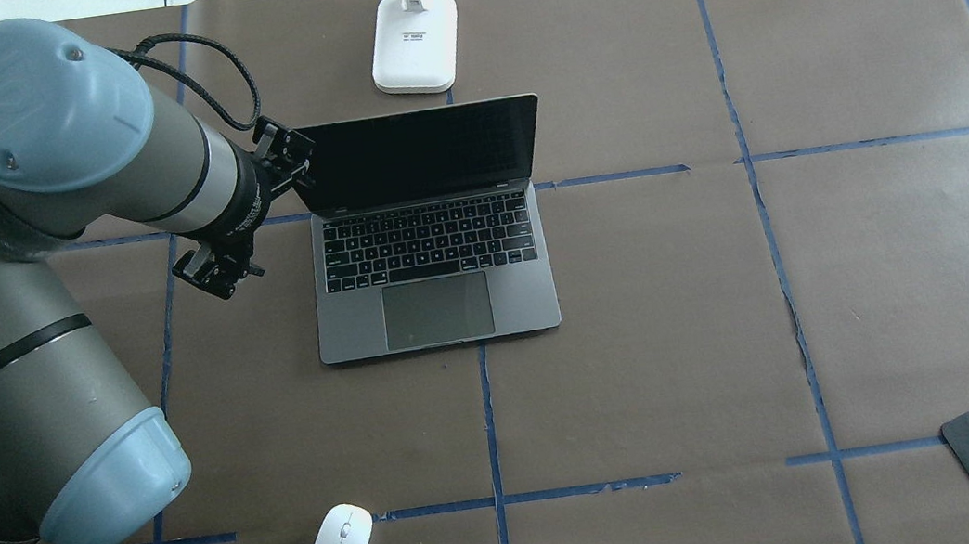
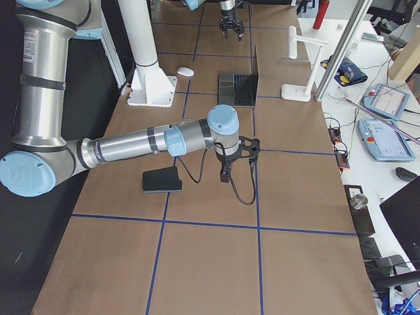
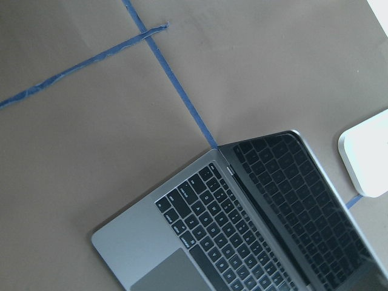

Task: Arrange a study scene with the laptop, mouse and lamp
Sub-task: 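Push the laptop with the left gripper while the right reaches for the mouse pad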

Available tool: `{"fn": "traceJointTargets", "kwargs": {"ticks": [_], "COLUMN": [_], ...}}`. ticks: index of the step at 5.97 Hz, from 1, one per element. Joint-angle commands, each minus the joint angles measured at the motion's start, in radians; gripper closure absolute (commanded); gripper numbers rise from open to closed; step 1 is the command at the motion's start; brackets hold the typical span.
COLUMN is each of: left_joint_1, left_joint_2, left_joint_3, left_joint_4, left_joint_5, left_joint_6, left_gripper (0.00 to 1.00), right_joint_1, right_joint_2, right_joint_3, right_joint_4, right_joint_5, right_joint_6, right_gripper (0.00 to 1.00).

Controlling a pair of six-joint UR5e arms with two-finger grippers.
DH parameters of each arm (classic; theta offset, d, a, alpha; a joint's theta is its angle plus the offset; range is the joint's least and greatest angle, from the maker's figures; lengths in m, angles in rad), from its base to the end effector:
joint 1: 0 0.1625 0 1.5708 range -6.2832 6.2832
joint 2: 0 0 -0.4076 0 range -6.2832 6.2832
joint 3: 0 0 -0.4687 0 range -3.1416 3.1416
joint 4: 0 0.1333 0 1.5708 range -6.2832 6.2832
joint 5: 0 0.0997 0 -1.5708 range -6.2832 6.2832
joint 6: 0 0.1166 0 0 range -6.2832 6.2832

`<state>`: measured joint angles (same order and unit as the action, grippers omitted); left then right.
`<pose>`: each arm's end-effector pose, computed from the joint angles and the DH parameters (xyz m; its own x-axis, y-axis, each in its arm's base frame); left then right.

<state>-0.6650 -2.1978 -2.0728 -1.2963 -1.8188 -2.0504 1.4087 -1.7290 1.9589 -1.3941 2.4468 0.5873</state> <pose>0.3999 -0.4466 0.0679 0.2496 -0.7642 -0.5948 0.6398 0.5912 -0.4910 -0.0397 -0.5136 0.4873 0.5673 0.1667 0.8065 -0.1995 0.9779 -0.0617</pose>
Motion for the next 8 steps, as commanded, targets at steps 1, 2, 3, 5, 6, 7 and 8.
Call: {"fn": "traceJointTargets", "kwargs": {"ticks": [1,2,3,5,6,7,8], "left_joint_1": [0.008,0.03,0.044,0.077,0.108,0.157,0.163], "left_joint_2": [0.003,0.003,0.003,0.003,0.012,0.064,0.101], "left_joint_3": [-0.015,-0.015,-0.016,-0.059,-0.073,-0.119,-0.159], "left_joint_4": [0.0,0.0,-0.001,0.0,-0.001,-0.001,-0.001], "left_joint_5": [0.001,0.007,0.01,0.012,0.012,0.012,0.003], "left_joint_6": [0.029,0.036,0.036,0.036,0.05,0.178,0.269], "left_gripper": [0.0,0.0,0.0,0.0,0.0,0.0,0.0], "right_joint_1": [-0.156,-0.23,-0.313,-0.509,-0.584,-0.676,-0.712], "right_joint_2": [-0.08,-0.102,-0.183,-0.271,-0.277,-0.294,-0.297], "right_joint_3": [0.002,0.002,0.002,-0.003,-0.005,-0.018,-0.05], "right_joint_4": [0.258,0.3,0.423,0.58,0.624,0.708,0.757], "right_joint_5": [-0.031,-0.052,-0.11,-0.163,-0.178,-0.246,-0.29], "right_joint_6": [0.201,0.229,0.267,0.374,0.461,0.57,0.598], "right_gripper": [0.0,0.0,0.0,0.0,0.0,0.0,0.0]}}
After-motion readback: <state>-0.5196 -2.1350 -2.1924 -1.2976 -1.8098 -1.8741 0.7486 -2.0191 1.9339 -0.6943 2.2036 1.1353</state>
